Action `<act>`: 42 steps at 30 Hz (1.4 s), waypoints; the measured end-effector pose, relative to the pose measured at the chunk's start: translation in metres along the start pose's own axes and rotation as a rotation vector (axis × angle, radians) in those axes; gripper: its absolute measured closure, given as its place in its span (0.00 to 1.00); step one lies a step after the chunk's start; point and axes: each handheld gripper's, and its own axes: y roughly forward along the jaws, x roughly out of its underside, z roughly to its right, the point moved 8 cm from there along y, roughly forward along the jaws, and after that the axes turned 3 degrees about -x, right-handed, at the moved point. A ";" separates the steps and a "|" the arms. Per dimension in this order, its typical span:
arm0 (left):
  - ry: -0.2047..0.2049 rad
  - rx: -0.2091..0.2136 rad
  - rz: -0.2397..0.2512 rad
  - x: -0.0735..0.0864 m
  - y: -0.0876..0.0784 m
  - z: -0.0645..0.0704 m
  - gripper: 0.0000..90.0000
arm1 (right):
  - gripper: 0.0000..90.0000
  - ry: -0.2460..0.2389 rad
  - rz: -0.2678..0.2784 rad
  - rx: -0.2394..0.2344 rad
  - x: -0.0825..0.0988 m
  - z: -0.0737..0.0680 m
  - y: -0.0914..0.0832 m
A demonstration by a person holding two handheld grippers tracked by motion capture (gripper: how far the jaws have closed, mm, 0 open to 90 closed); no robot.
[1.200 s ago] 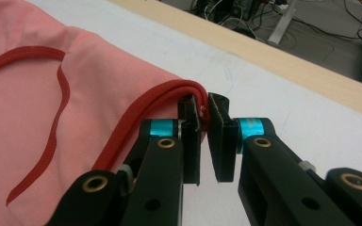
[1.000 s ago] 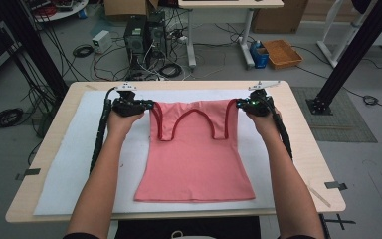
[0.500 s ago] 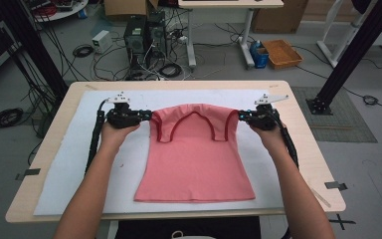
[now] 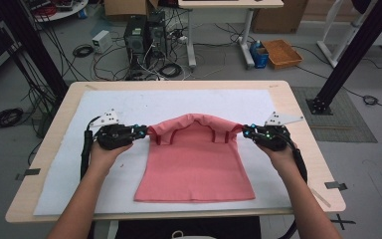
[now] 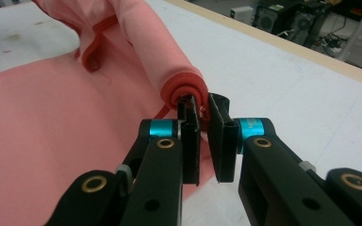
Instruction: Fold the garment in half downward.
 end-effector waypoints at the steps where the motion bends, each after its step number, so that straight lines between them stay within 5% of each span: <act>1: 0.002 0.002 0.006 0.002 -0.002 0.002 0.90 | 0.93 -0.008 0.003 -0.003 0.002 -0.004 -0.002; 12: -0.013 0.034 0.000 0.024 -0.021 0.018 0.90 | 0.93 -0.045 -0.014 -0.006 0.025 -0.025 -0.019; 31: 0.020 0.074 -0.074 0.067 -0.041 0.056 0.90 | 0.93 -0.112 -0.061 -0.066 0.068 -0.067 -0.043; 42: 0.056 0.102 -0.109 0.076 -0.049 0.083 0.90 | 0.91 -0.127 -0.068 -0.092 0.083 -0.085 -0.058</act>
